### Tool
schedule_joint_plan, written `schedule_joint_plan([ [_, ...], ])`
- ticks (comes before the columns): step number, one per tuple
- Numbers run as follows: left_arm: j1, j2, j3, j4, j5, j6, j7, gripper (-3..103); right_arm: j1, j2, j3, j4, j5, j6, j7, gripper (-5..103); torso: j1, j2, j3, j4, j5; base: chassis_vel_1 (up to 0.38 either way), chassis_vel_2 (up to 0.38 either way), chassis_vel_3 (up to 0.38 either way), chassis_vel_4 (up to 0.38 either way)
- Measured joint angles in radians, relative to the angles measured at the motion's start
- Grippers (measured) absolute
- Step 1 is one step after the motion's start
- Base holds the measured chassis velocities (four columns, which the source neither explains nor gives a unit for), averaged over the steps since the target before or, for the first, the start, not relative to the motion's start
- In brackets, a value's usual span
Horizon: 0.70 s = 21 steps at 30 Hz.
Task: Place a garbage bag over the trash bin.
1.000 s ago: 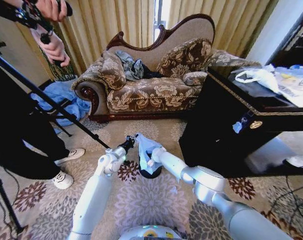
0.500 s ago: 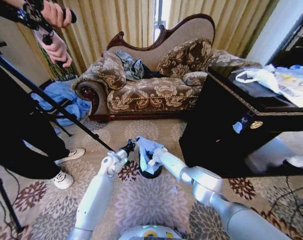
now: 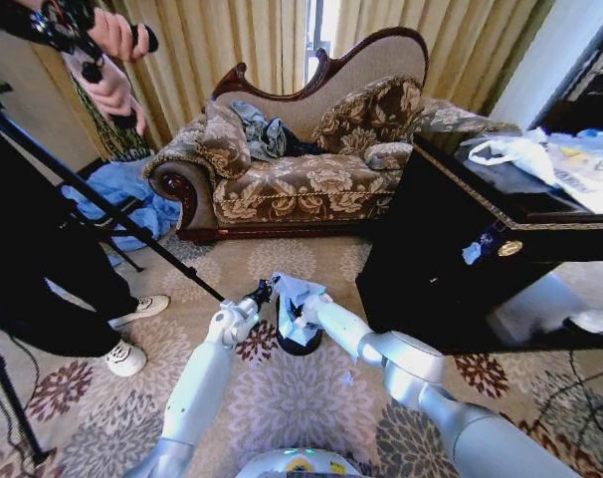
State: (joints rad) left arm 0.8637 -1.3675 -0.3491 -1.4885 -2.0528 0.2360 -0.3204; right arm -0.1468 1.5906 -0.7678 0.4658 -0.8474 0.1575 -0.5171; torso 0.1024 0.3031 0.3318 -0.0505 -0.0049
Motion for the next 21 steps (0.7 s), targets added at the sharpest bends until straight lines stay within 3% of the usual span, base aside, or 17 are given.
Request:
schedule_joint_plan([
  [3, 0.000, 0.000, 0.005, 0.004, 0.006, 0.000, 0.000, 0, 0.015, -0.003, -0.001, 0.010, 0.009, 0.002, -0.011, 27, 0.000, 0.000, 0.000, 0.0000, 0.0000, 0.000, 0.000, 0.000, 0.000],
  [4, 0.002, 0.000, 0.006, 0.006, 0.009, 0.000, 0.001, 0, 0.022, -0.004, -0.001, 0.013, 0.014, 0.007, -0.022, 38, 0.000, 0.000, 0.000, 0.0001, -0.0001, 0.000, 0.000, 0.000, 0.000],
  [6, 0.004, 0.000, 0.008, 0.009, 0.014, 0.000, 0.003, 0, 0.025, -0.005, -0.002, 0.017, 0.016, 0.012, -0.025, 38, 0.000, 0.000, 0.000, 0.0001, 0.0000, 0.000, 0.000, 0.000, 0.000],
  [7, 0.006, -0.001, 0.010, 0.012, 0.019, 0.000, 0.004, 0, 0.025, -0.007, -0.002, 0.026, 0.015, 0.015, -0.026, 49, 0.000, 0.000, 0.000, 0.0000, -0.0001, 0.000, 0.000, 0.000, 0.000],
  [9, 0.006, -0.001, 0.011, 0.014, 0.022, 0.000, 0.005, 0, 0.025, -0.008, -0.001, 0.032, 0.018, 0.016, -0.027, 49, 0.000, 0.000, 0.000, 0.0000, -0.0001, 0.000, 0.000, 0.000, 0.000],
  [10, 0.007, 0.000, 0.012, 0.020, 0.028, 0.000, 0.008, 0, 0.025, -0.010, -0.001, 0.045, 0.031, 0.015, -0.031, 60, 0.000, 0.000, 0.000, 0.0000, -0.0001, 0.000, 0.000, 0.000, 0.000],
  [12, 0.010, 0.003, 0.014, 0.028, 0.038, 0.001, 0.012, 0, 0.029, -0.015, 0.002, 0.068, 0.053, 0.013, -0.049, 71, 0.000, 0.000, 0.000, 0.0001, 0.0000, 0.000, 0.000, 0.000, 0.000],
  [14, 0.011, 0.004, 0.016, 0.031, 0.044, 0.001, 0.013, 0, 0.033, -0.021, 0.001, 0.082, 0.068, 0.011, -0.058, 71, 0.000, 0.000, 0.000, 0.0002, -0.0001, 0.000, 0.000, 0.000, 0.000],
  [16, 0.012, 0.005, 0.018, 0.035, 0.053, 0.001, 0.016, 0, 0.045, -0.042, -0.017, 0.123, 0.105, 0.004, -0.076, 87, 0.000, 0.000, 0.000, -0.0001, -0.0001, 0.000, 0.000, 0.000, 0.000],
  [18, 0.012, 0.006, 0.018, 0.038, 0.058, 0.001, 0.017, 0, 0.054, -0.057, -0.030, 0.147, 0.125, 0.001, -0.085, 87, 0.000, 0.000, 0.000, -0.0001, -0.0001, 0.000, 0.000, 0.000, 0.000],
  [21, 0.013, 0.006, 0.017, 0.040, 0.063, 0.001, 0.019, 0, 0.069, -0.089, -0.046, 0.188, 0.155, 0.000, -0.102, 99, 0.000, 0.000, 0.000, 0.0000, -0.0001, 0.000, 0.000, 0.000, 0.000],
])
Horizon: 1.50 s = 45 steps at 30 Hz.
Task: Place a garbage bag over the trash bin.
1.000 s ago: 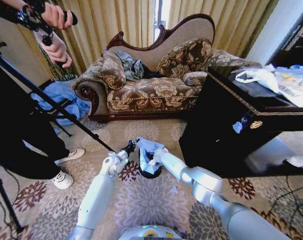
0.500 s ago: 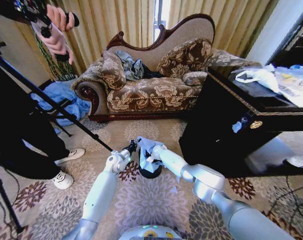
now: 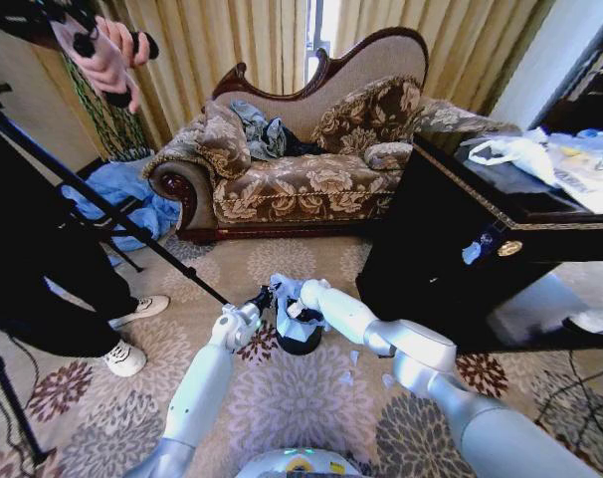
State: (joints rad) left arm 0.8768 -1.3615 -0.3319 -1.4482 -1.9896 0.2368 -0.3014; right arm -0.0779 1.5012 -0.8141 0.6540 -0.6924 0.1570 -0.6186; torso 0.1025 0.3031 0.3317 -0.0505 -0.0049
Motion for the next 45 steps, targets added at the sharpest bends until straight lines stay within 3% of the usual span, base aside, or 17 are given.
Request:
schedule_joint_plan([
  [8, 0.005, 0.006, -0.002, -0.011, 0.000, -0.001, 0.000, 0, 0.015, -0.045, -0.018, 0.064, 0.038, 0.003, -0.032, 100, 0.000, 0.000, 0.000, 0.0000, 0.0001, 0.000, 0.000, 0.000, 0.000],
  [16, 0.002, 0.008, -0.002, -0.019, 0.000, -0.002, -0.002, 0, 0.032, -0.050, 0.015, 0.096, 0.055, 0.063, -0.154, 100, 0.000, 0.000, 0.000, 0.0001, 0.0000, 0.000, 0.000, 0.000, 0.000],
  [22, 0.003, 0.019, -0.001, -0.028, -0.002, -0.002, -0.005, 0, 0.047, -0.068, 0.029, 0.141, 0.054, 0.073, -0.196, 100, 0.000, 0.000, 0.000, 0.0003, 0.0001, 0.000, 0.000, 0.000, 0.000],
  [35, -0.008, 0.029, 0.007, -0.017, 0.015, -0.004, -0.005, 0, 0.086, -0.199, 0.045, 0.307, 0.108, 0.090, -0.312, 100, 0.000, 0.000, 0.000, 0.0003, 0.0001, 0.000, 0.000, 0.000, 0.000],
  [45, -0.006, 0.039, 0.013, -0.013, 0.029, -0.005, -0.004, 0, 0.111, -0.313, 0.068, 0.494, 0.137, 0.064, -0.329, 100, 0.000, 0.000, 0.000, 0.0000, 0.0000, 0.000, 0.000, 0.000, 0.000],
])
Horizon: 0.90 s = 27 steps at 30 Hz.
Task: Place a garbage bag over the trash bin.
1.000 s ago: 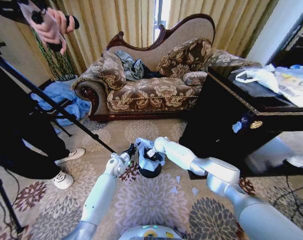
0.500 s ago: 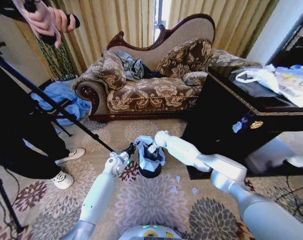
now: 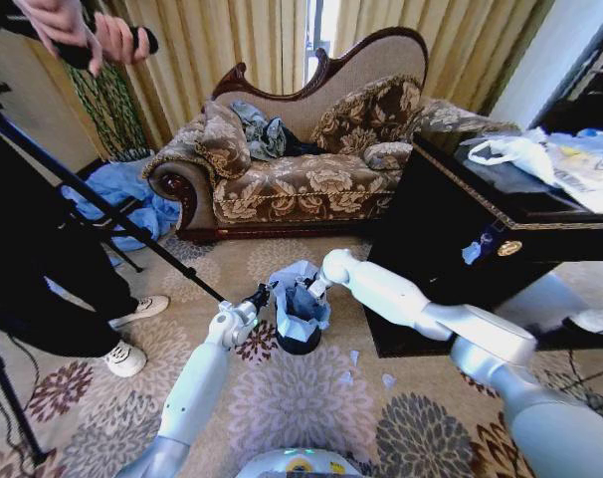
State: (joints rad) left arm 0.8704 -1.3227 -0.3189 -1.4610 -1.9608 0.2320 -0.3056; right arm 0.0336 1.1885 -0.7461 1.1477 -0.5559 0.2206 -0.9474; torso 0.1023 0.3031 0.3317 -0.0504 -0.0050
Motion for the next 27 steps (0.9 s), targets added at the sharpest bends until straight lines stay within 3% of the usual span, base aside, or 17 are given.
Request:
schedule_joint_plan([
  [3, -0.002, 0.002, 0.007, 0.008, 0.012, 0.000, 0.008, 0, -0.006, 0.003, 0.009, -0.011, -0.007, -0.003, 0.043, 100, 0.000, 0.000, 0.000, 0.0002, 0.0000, 0.000, 0.000, 0.000, 0.000],
  [6, -0.024, 0.000, 0.027, 0.027, 0.026, 0.001, 0.010, 0, -0.045, 0.051, 0.067, -0.097, -0.074, 0.015, 0.120, 100, 0.000, 0.000, 0.000, 0.0001, 0.0000, 0.000, 0.000, 0.000, 0.000],
  [10, -0.038, -0.005, 0.038, 0.029, 0.034, 0.000, 0.003, 0, -0.064, 0.075, 0.124, -0.121, -0.131, 0.021, 0.133, 100, 0.000, 0.000, 0.000, 0.0002, 0.0000, 0.000, 0.000, 0.000, 0.000],
  [21, -0.059, -0.001, 0.059, 0.037, 0.039, -0.001, -0.014, 0, -0.029, 0.039, 0.174, -0.166, -0.162, 0.054, 0.157, 100, 0.000, 0.000, 0.000, 0.0001, 0.0001, 0.000, 0.000, 0.000, 0.000],
  [27, -0.084, -0.004, 0.074, 0.072, 0.056, 0.001, -0.013, 0, -0.076, 0.040, 0.218, -0.223, -0.214, 0.078, 0.215, 100, 0.000, 0.000, 0.000, 0.0000, 0.0003, 0.000, 0.000, 0.000, 0.000],
])
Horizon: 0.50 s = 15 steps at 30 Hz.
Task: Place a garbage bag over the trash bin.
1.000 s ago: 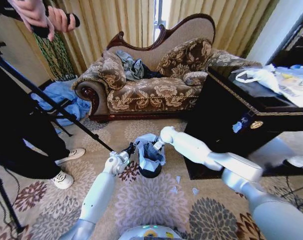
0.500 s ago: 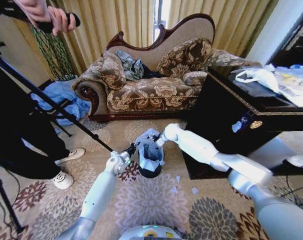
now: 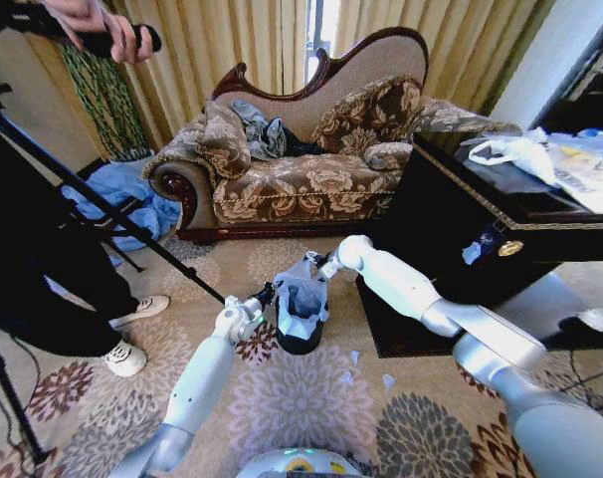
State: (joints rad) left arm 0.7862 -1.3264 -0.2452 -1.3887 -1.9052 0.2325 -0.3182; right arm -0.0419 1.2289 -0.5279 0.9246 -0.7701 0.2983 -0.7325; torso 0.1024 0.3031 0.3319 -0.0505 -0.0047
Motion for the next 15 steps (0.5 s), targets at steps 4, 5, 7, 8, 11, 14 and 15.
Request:
schedule_joint_plan([
  [4, -0.029, -0.008, 0.006, 0.033, 0.018, 0.000, 0.002, 0, -0.043, 0.008, 0.042, -0.032, -0.060, 0.014, 0.057, 100, 0.000, 0.000, 0.000, 0.0003, 0.0000, 0.000, 0.000, 0.000, 0.000],
  [5, -0.037, -0.009, 0.008, 0.040, 0.023, 0.000, 0.002, 0, -0.053, 0.007, 0.047, -0.035, -0.069, 0.016, 0.069, 100, 0.000, 0.000, 0.000, 0.0002, -0.0002, 0.000, 0.000, 0.000, 0.000],
  [7, -0.047, -0.011, 0.008, 0.046, 0.026, 0.000, 0.002, 0, -0.066, 0.003, 0.055, -0.036, -0.080, 0.017, 0.084, 100, 0.000, 0.000, 0.000, 0.0000, -0.0001, 0.000, 0.000, 0.000, 0.000],
  [8, -0.053, -0.012, 0.009, 0.050, 0.028, 0.000, 0.002, 0, -0.076, 0.000, 0.065, -0.036, -0.087, 0.018, 0.092, 100, 0.000, 0.000, 0.000, 0.0000, 0.0000, 0.000, 0.000, 0.000, 0.000],
  [11, -0.067, -0.012, 0.010, 0.070, 0.035, 0.002, 0.003, 0, -0.100, -0.001, 0.100, -0.048, -0.121, 0.029, 0.121, 100, 0.000, 0.000, 0.000, -0.0001, -0.0002, 0.000, 0.000, 0.000, 0.000],
  [14, -0.076, -0.013, 0.008, 0.096, 0.042, 0.002, 0.005, 0, -0.116, 0.013, 0.131, -0.077, -0.151, 0.038, 0.150, 100, 0.000, 0.000, 0.000, 0.0000, -0.0003, 0.000, 0.000, 0.000, 0.000],
  [15, -0.079, -0.013, 0.004, 0.103, 0.043, 0.002, 0.005, 0, -0.120, 0.018, 0.138, -0.087, -0.155, 0.038, 0.161, 100, 0.000, 0.000, 0.000, 0.0000, -0.0003, 0.000, 0.000, 0.000, 0.000],
])
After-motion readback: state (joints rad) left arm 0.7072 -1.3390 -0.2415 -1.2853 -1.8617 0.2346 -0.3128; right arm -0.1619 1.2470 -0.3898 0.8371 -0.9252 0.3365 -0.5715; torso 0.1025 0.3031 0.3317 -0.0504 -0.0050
